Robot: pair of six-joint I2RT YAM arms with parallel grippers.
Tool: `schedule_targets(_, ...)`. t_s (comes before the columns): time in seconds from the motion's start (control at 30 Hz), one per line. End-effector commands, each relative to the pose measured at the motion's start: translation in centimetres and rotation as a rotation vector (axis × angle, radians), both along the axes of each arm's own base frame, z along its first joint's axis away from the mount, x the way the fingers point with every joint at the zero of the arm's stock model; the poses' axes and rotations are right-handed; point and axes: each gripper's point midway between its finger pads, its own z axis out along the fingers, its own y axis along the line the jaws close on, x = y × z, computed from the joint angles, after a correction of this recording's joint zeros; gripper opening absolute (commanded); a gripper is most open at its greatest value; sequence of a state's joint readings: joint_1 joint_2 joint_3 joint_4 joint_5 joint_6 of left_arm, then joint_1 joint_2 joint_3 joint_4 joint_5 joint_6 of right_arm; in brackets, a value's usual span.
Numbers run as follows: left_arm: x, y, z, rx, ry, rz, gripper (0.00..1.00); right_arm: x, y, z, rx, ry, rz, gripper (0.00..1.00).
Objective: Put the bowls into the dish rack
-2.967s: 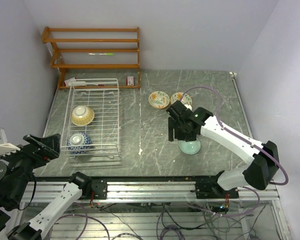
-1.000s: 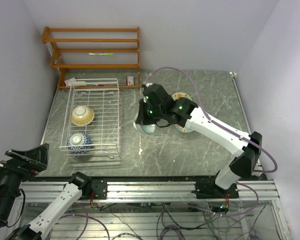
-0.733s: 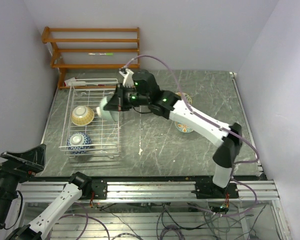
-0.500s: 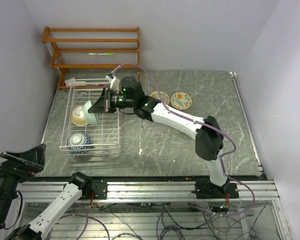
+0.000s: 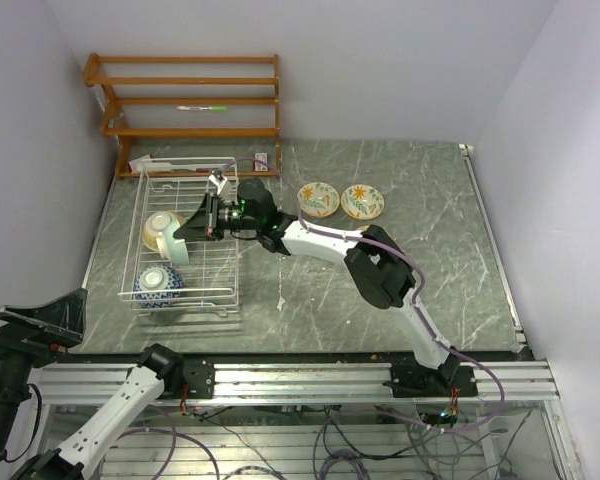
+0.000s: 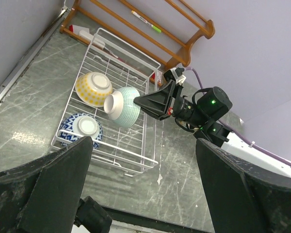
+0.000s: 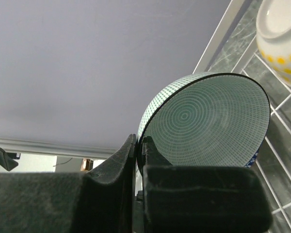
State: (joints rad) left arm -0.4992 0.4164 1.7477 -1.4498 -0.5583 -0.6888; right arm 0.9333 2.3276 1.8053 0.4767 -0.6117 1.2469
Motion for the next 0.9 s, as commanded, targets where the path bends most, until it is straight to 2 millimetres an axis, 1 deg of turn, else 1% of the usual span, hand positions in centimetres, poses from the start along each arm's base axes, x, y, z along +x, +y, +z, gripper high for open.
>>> schedule_targets(0.0, 0.4, 0.3, 0.2, 0.015, 0.015, 0.021, 0.99, 1.4, -0.9, 2.7, 0.114, -0.038, -0.017, 0.00)
schedule_targets(0.13, 0.3, 0.5, -0.1, 0.017, 0.019, 0.027, 0.99, 1.7, -1.2, 0.1, 0.092, 0.018, -0.023, 0.01)
schedule_targets(0.37, 0.6, 0.2, -0.2, 0.030, 0.029, 0.021, 0.99, 2.1, -0.9, -2.5, 0.068, 0.072, -0.019, 0.02)
schedule_targets(0.5, 0.8, 0.2, 0.0, 0.040, 0.030, 0.018, 0.99, 2.2, -1.4, -4.2, 0.052, 0.112, -0.030, 0.02)
schedule_targets(0.6, 0.8, 0.2, 0.0, 0.042, 0.033, 0.020, 0.99, 2.3, -2.2, -5.3, 0.023, 0.133, -0.053, 0.04)
schedule_targets(0.7, 0.8, 0.2, -0.2, 0.041, 0.037, 0.020, 0.99, 2.3, -3.4, -6.7, -0.012, 0.160, -0.085, 0.06)
schedule_targets(0.87, 0.8, 0.1, -0.5, 0.042, 0.047, 0.020, 0.99, 2.3, -5.3, -8.7, -0.069, 0.192, -0.114, 0.15)
